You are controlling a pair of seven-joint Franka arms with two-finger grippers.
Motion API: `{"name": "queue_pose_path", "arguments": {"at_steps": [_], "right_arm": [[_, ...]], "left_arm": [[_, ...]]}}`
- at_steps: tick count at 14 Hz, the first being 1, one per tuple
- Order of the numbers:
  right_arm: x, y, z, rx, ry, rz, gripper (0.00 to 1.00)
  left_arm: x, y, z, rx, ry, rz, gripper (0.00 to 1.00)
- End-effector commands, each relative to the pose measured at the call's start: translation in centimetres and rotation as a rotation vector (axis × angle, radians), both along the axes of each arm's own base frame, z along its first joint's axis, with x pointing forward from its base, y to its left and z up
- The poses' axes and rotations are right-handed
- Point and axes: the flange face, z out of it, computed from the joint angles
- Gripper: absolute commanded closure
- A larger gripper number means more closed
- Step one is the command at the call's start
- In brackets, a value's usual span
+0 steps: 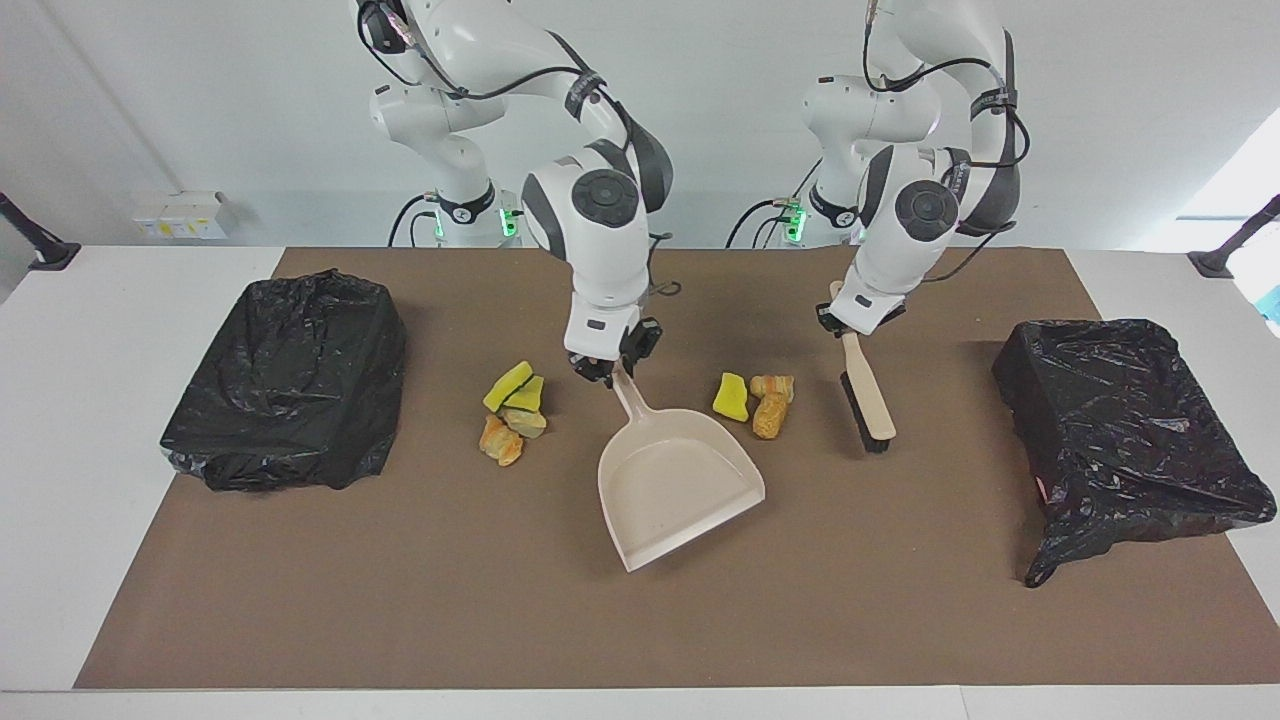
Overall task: Sweep and dump trash in bin
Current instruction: 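Sweep the bread and sponge into the dustpan with the left gripper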
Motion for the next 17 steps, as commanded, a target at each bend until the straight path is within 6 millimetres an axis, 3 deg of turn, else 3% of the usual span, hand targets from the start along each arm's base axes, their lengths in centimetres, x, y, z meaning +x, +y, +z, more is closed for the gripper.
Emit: {"name": "queue_pose_path", "arguments": {"at_steps": [1,4,7,11,15,17], "right_arm": [[-1.8,-0.6,-0.7,0.016,0.061,0.315,1.0],[-3.1,-2.6,-2.8,0.042,0.061,0.579,1.0],[-4.1,-3.5,-4.2,0.044,0.043,0.622,1.0],[-5.0,-1.5,-6.3,0.049,0.008,0.65,1.0],[-5.5,-1.6,-7.5,0.033,0.032,0.645,1.0],[-6.6,-0.4,-8.2,0.019,0.055,0.635,1.0]], "left_arm": [[-1.4,-0.9,-1.2,-0.017,-0.032,0.003,1.0],[-1.6,-1.9,-1.8,-0.029,-0.034,-0.012,1.0],[-1.6,-1.9,-1.8,-0.038,-0.035,-0.046,1.0],[-1.6,-2.1,-1.8,-0.06,-0.034,-0.059,1.0],[-1.7,-2.2,-1.9,-0.065,-0.034,-0.059,1.0],[-1.7,-2.3,-1.9,-0.071,-0.035,-0.055,1.0]]}}
